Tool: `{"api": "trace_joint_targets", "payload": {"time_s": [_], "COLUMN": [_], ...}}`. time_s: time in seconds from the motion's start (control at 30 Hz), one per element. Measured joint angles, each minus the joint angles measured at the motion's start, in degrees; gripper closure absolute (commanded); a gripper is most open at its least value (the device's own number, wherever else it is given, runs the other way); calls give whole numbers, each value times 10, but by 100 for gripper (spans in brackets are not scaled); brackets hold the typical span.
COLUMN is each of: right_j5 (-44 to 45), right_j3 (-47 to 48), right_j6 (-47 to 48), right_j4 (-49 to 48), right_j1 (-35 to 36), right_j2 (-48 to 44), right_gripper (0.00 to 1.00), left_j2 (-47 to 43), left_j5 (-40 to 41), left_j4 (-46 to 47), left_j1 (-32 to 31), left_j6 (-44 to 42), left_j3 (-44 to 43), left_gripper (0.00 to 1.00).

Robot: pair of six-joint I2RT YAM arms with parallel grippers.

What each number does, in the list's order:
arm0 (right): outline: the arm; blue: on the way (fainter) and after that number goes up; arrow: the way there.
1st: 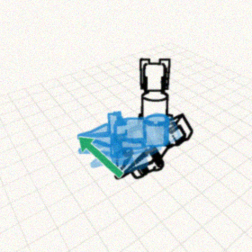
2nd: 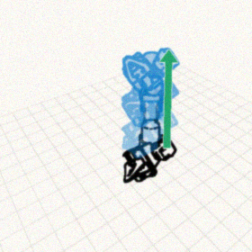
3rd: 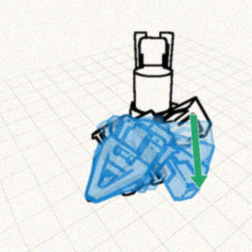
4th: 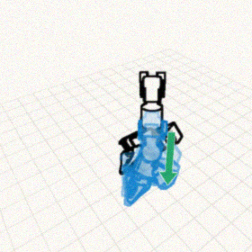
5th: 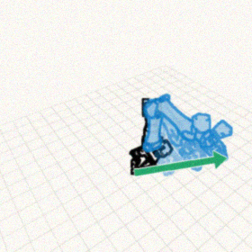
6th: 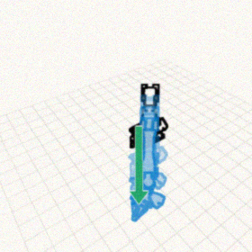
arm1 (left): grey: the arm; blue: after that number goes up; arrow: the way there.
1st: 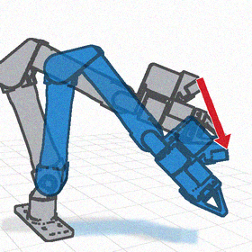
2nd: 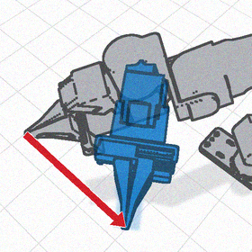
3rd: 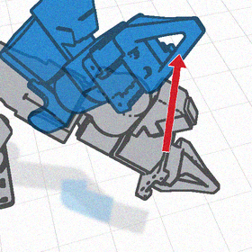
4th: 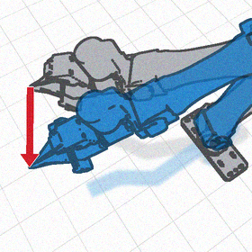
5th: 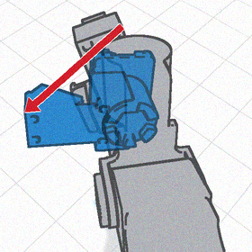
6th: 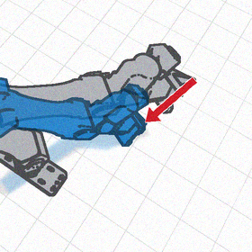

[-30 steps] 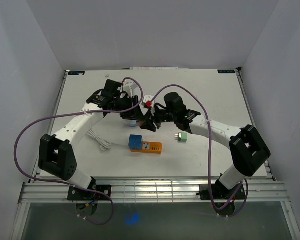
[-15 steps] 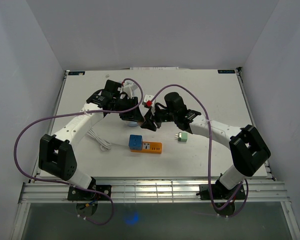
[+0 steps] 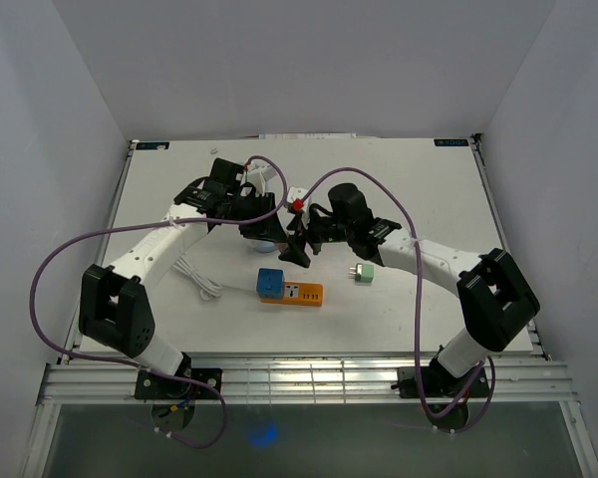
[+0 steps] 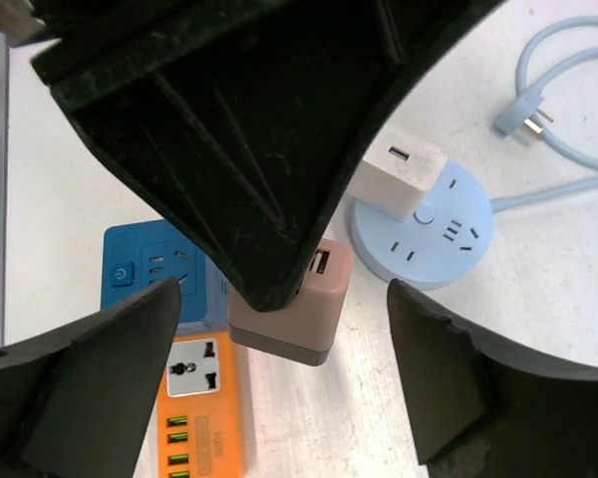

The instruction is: Insert the plug

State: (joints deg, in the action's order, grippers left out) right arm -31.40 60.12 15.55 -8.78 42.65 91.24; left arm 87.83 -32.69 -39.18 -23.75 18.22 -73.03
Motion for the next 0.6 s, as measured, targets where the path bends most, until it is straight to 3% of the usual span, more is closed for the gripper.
{"api": "trace_joint_targets", "payload": {"time_s": [0.1, 0.6], "right_j5": [2, 40], "right_j3": [0, -72], "right_j6": [-3, -52], "right_j4": [-15, -121], "right_j1": [0, -26], "right_j2": [0, -17], "right_gripper": [2, 2], "left_j2": [0, 4], "left_j5": [14, 104], "left_j4": [-2, -59], "left_j1": [2, 79], "left_j6": [3, -27], "left_j3": [-1, -110], "left_gripper": [100, 100]}}
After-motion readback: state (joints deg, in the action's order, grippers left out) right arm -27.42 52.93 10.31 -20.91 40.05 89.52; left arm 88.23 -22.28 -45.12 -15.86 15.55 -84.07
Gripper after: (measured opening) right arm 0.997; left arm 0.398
